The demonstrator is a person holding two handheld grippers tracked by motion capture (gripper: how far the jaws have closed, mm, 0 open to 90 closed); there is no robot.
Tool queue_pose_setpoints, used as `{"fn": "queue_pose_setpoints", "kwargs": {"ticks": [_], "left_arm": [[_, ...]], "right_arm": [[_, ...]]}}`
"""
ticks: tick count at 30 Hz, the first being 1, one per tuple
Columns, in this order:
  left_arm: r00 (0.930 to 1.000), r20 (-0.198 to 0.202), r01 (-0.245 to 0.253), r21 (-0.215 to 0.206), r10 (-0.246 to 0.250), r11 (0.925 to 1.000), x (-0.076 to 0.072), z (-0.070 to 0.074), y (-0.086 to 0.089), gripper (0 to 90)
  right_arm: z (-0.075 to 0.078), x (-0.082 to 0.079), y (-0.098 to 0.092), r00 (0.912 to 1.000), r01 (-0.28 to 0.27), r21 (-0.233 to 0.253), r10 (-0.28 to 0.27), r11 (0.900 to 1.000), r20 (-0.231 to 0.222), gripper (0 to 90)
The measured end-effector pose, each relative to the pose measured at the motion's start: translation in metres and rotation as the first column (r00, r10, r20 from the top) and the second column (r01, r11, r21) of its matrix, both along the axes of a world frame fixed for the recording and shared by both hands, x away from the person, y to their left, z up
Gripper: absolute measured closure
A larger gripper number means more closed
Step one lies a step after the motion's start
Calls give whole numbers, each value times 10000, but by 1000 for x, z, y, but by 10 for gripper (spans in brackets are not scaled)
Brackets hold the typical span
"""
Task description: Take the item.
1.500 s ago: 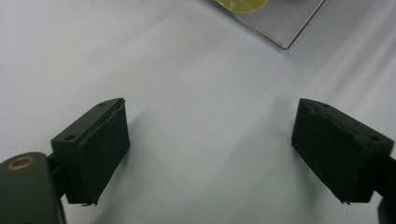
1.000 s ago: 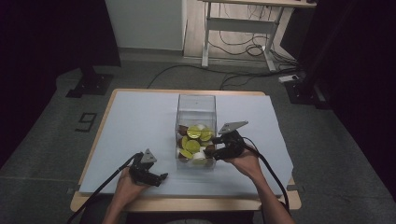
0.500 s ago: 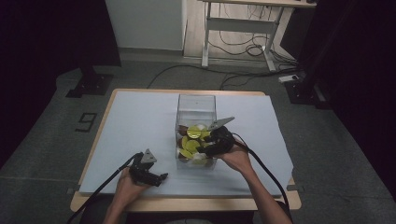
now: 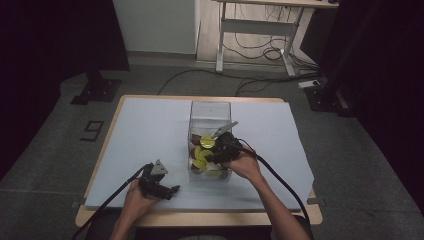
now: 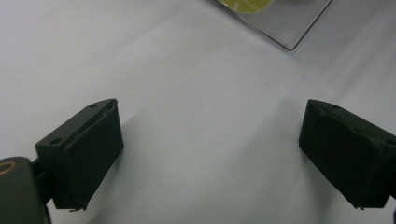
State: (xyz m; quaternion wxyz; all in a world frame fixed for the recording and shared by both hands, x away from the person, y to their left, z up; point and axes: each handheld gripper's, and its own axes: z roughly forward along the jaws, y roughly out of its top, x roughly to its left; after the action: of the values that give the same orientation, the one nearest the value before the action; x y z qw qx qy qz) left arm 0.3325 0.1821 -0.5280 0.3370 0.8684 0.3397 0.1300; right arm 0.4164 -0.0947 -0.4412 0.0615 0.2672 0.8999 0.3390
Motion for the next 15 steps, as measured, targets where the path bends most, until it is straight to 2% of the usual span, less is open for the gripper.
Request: {"fn": "queue_pose_setpoints", "kwargs": {"ticks": [7, 15], "left_arm": [[10000, -2, 1, 1, -1, 10000, 0, 0, 0, 57], [10000, -7, 8, -3, -8, 10000, 0, 0, 0, 57]], "right_arm": [[0, 3, 5, 9999, -114, -113, 112, 9999, -122, 488], [-3, 3, 5, 9997, 25, -569, -39, 9984, -244, 458]]}}
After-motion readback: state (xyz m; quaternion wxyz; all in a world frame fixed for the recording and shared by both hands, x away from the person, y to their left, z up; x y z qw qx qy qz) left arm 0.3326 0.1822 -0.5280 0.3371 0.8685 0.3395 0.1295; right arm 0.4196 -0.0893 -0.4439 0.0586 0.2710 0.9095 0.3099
